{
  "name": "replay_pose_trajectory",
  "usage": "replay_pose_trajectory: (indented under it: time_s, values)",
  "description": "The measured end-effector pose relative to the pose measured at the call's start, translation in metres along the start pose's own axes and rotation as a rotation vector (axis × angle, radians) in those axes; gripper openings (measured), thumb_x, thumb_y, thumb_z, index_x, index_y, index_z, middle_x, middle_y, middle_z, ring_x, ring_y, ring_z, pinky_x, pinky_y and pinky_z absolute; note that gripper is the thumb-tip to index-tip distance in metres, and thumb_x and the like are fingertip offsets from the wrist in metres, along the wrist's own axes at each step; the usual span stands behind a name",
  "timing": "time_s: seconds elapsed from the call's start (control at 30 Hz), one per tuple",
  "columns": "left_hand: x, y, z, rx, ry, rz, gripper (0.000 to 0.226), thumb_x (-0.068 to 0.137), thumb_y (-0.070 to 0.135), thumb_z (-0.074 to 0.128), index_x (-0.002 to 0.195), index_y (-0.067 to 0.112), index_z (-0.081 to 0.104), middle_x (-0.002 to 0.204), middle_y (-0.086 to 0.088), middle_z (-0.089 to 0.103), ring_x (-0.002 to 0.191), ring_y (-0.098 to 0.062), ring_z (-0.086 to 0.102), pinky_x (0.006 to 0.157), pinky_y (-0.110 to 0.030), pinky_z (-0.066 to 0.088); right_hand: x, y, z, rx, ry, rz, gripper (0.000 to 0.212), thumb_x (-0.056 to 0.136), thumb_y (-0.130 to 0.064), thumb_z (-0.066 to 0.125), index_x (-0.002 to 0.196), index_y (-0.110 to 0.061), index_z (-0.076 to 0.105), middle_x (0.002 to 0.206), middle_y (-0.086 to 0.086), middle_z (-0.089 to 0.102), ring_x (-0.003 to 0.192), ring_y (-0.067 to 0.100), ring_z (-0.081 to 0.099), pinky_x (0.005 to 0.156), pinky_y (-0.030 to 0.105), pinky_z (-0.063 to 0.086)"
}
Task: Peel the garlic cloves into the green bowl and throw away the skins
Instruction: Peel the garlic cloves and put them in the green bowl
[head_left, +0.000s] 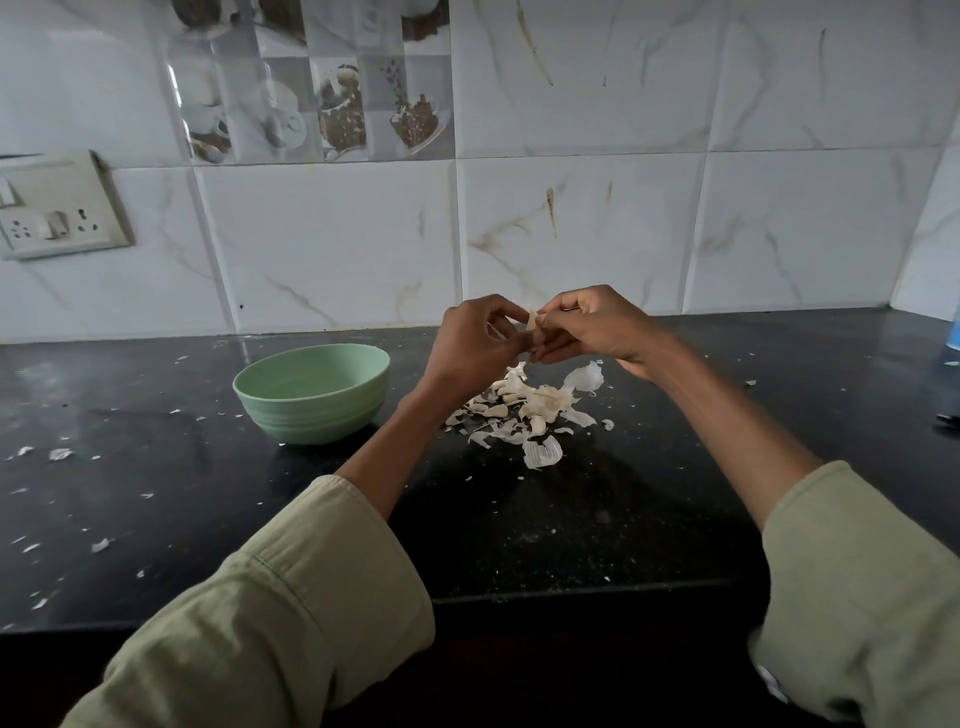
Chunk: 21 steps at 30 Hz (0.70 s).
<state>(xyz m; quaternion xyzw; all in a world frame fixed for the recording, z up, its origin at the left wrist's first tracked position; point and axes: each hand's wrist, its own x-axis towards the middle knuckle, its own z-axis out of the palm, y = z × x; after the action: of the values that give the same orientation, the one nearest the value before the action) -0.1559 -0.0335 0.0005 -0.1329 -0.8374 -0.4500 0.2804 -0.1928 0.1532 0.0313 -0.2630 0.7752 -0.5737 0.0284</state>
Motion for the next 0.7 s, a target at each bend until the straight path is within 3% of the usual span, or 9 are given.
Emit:
replay_pose_trajectory:
  time_s: [0.1,0.2,0.33,0.4,0.6,0.7]
  values:
    - [-0.001,-0.004,0.003,0.063,0.013,0.017,0.033,0.079,0.032,0.09,0.105,0.022,0.072,0.078,0.002,0.074,0.066,-0.016,0.074,0.068,-0.047,0.064,-0.001,-0.001,0.001,0.019,-0.034,0.034,0.02,0.106,-0.011,0.057,0.114,0.006,0.062,0.094,0.027,0.075,0.084,0.037,0.077,0.076,0.038,0.065]
    - [-0.002,-0.004,0.007,0.128,-0.015,0.041,0.031,0.082,0.032,0.087,0.106,0.022,0.07,0.082,0.005,0.074,0.068,-0.013,0.073,0.064,-0.037,0.061,-0.001,-0.002,0.004,0.017,-0.069,0.035,0.023,0.106,-0.014,0.057,0.118,0.006,0.059,0.097,0.027,0.076,0.085,0.036,0.076,0.078,0.041,0.065]
    - [0.001,-0.007,0.006,0.129,-0.078,0.053,0.028,0.085,-0.002,0.076,0.111,0.009,0.074,0.082,-0.002,0.077,0.061,-0.016,0.074,0.056,-0.022,0.054,0.001,0.0,0.001,-0.049,0.005,0.0,0.022,0.104,-0.012,0.058,0.116,0.007,0.058,0.094,0.024,0.077,0.087,0.037,0.078,0.083,0.045,0.064]
    - [0.001,-0.009,0.005,0.143,-0.091,0.072,0.026,0.086,-0.007,0.072,0.107,0.008,0.077,0.079,-0.002,0.078,0.061,-0.015,0.075,0.059,-0.024,0.058,0.003,0.002,-0.001,-0.074,0.065,-0.019,0.02,0.103,-0.011,0.059,0.114,0.006,0.058,0.091,0.023,0.077,0.084,0.038,0.078,0.083,0.048,0.064]
    - [0.002,-0.011,0.004,0.091,-0.077,0.025,0.018,0.086,0.007,0.081,0.102,0.015,0.077,0.075,0.0,0.078,0.061,-0.015,0.075,0.063,-0.033,0.063,0.003,0.001,0.0,-0.042,0.048,-0.013,0.021,0.103,-0.011,0.061,0.116,0.005,0.058,0.092,0.022,0.078,0.084,0.038,0.078,0.073,0.038,0.065]
    - [-0.001,-0.006,0.003,-0.018,-0.058,-0.067,0.03,0.084,0.017,0.088,0.109,0.01,0.073,0.079,-0.005,0.078,0.064,-0.021,0.077,0.063,-0.035,0.064,0.002,-0.001,0.0,0.023,0.007,0.003,0.024,0.105,-0.012,0.058,0.12,0.006,0.055,0.094,0.023,0.077,0.086,0.038,0.077,0.075,0.039,0.066]
